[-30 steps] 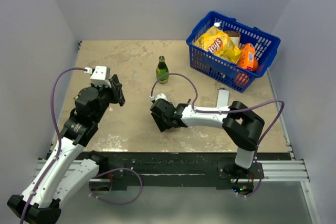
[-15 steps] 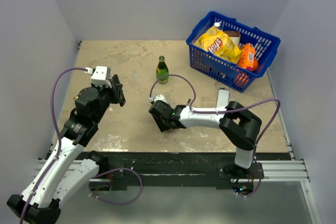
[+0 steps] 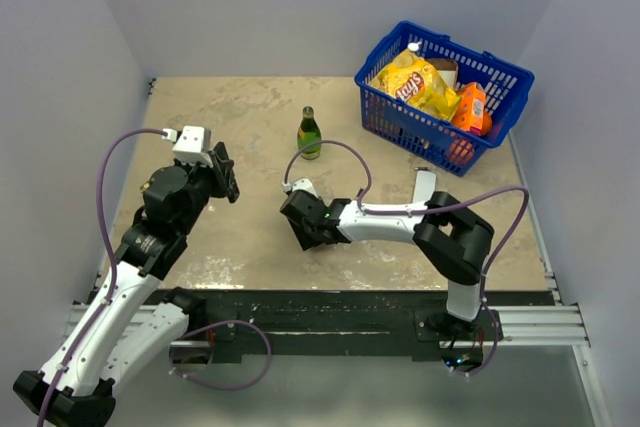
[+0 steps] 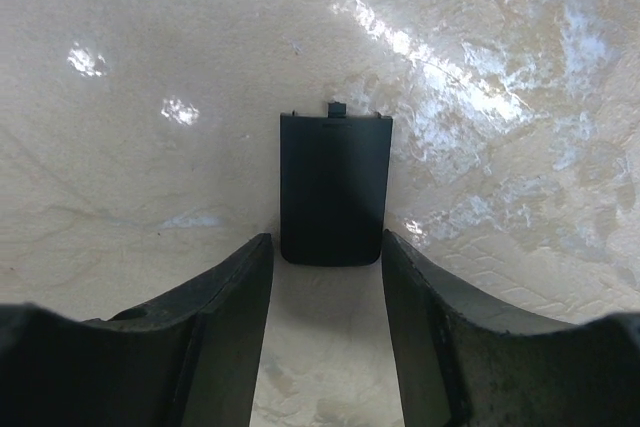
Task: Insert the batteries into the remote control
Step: Pick up the battery cover at the center of the board.
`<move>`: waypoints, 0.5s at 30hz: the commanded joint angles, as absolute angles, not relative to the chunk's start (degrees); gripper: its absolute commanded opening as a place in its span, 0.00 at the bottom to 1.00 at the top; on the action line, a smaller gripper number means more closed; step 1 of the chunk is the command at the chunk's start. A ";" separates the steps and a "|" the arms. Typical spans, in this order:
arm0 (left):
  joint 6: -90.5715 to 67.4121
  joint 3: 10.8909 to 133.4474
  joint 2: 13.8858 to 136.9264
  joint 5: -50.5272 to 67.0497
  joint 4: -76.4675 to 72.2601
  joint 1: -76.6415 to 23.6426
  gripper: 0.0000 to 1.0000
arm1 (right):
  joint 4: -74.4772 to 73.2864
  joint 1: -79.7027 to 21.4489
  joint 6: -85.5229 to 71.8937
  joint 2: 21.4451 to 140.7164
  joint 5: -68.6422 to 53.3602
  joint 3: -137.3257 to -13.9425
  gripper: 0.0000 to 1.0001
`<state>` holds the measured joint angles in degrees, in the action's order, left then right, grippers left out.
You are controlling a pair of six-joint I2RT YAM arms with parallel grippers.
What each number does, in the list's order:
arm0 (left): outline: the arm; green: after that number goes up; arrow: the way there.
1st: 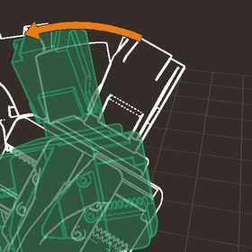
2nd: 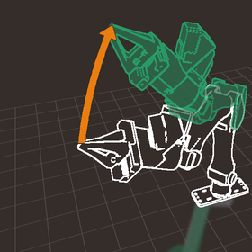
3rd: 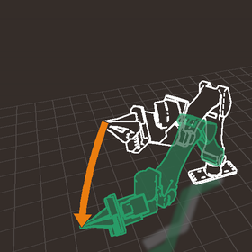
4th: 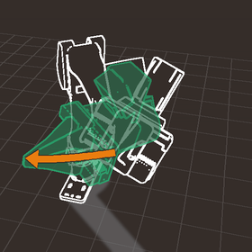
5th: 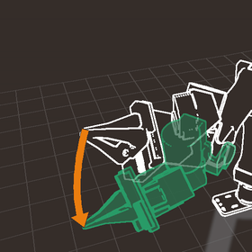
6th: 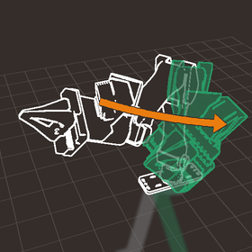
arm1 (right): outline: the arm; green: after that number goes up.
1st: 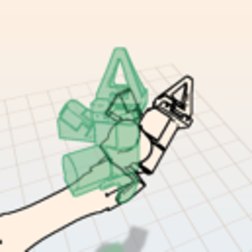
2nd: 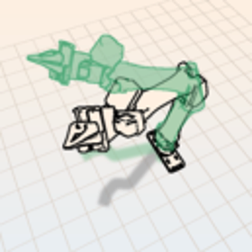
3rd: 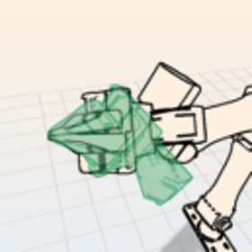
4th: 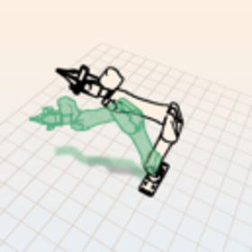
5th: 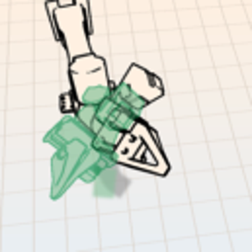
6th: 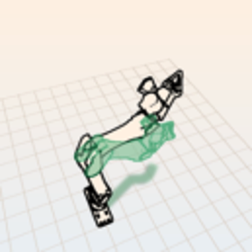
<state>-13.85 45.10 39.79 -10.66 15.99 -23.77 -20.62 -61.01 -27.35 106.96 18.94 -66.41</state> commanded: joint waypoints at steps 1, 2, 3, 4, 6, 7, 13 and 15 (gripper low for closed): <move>-12.57 44.91 39.73 -10.02 13.71 -24.17 0.00 | -24.87 -60.91 -30.06 112.23 17.93 -66.80 0.53; -12.57 44.83 39.81 -9.93 13.80 -24.17 0.00 | -25.31 -60.73 -30.23 112.67 17.67 -66.88 0.53; -12.66 44.82 39.73 -9.84 13.80 -24.17 0.00 | -25.57 -60.65 -30.58 112.94 17.14 -67.15 0.53; -12.66 44.82 39.73 -9.76 13.71 -24.17 0.00 | -25.66 -60.47 -30.85 113.29 16.79 -67.24 0.54; -12.66 44.74 39.73 -9.76 13.80 -24.26 0.00 | -26.36 -60.29 -31.37 113.73 16.96 -67.15 0.53; -12.66 44.82 39.73 -9.67 13.71 -24.26 0.00 | -26.63 -60.29 -31.55 113.82 17.14 -67.06 0.53; -12.74 44.74 39.73 -9.05 13.62 -24.26 0.00 | -26.02 -60.29 -29.45 113.03 19.95 -65.48 0.36; -13.09 44.82 39.73 -8.27 13.54 -24.26 0.00 | -24.97 -60.64 -27.96 111.54 20.74 -64.60 0.25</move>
